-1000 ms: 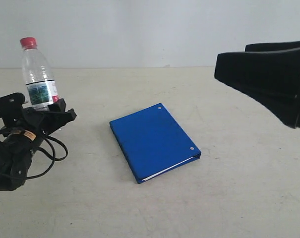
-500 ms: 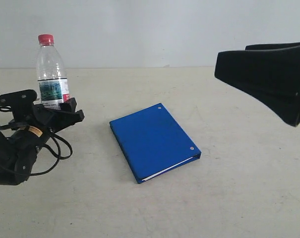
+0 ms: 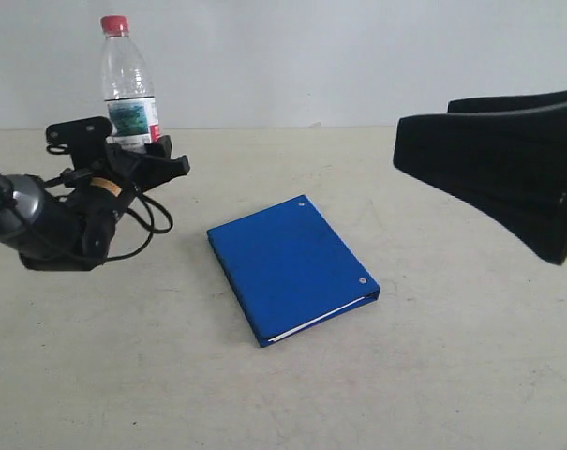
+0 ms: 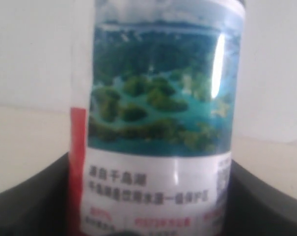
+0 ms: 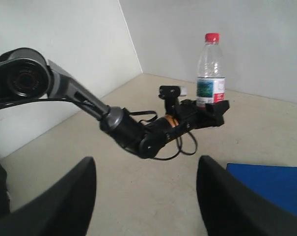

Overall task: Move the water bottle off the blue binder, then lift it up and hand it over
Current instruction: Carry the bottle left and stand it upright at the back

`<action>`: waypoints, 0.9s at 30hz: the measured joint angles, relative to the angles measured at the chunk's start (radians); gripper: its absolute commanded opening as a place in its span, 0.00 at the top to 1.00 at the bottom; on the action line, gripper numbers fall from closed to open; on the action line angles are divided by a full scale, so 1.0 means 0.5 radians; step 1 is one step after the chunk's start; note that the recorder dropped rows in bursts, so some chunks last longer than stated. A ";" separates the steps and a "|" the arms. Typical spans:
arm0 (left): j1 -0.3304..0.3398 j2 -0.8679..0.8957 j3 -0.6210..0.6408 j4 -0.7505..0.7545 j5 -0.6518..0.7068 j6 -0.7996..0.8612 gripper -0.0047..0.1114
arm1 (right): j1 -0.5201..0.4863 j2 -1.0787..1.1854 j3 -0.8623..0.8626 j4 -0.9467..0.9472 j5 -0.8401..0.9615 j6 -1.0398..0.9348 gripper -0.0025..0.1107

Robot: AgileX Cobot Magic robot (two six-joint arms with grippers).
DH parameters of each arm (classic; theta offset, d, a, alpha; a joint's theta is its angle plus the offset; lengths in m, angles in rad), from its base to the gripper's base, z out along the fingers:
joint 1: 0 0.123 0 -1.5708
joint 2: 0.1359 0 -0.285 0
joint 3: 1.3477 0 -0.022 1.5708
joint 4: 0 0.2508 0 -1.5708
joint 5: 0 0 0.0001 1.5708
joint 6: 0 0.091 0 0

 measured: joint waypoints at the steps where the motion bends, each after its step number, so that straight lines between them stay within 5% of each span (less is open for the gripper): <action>1: 0.000 0.046 -0.107 0.000 0.040 0.008 0.92 | 0.000 0.000 0.000 0.000 -0.021 0.004 0.49; 5: 0.002 0.237 -0.487 0.004 0.141 0.016 0.85 | 0.000 0.000 0.000 0.000 -0.084 0.059 0.49; 11: 0.072 0.511 -1.132 0.105 0.509 0.016 0.41 | 0.000 0.000 0.000 0.000 -0.112 0.166 0.49; 15: 0.110 0.641 -1.414 0.234 0.703 0.016 0.24 | 0.000 0.000 0.000 0.000 -0.113 0.186 0.49; 27: 0.116 0.536 -1.521 0.277 0.730 0.468 0.18 | 0.000 0.000 0.000 0.000 -0.007 0.186 0.49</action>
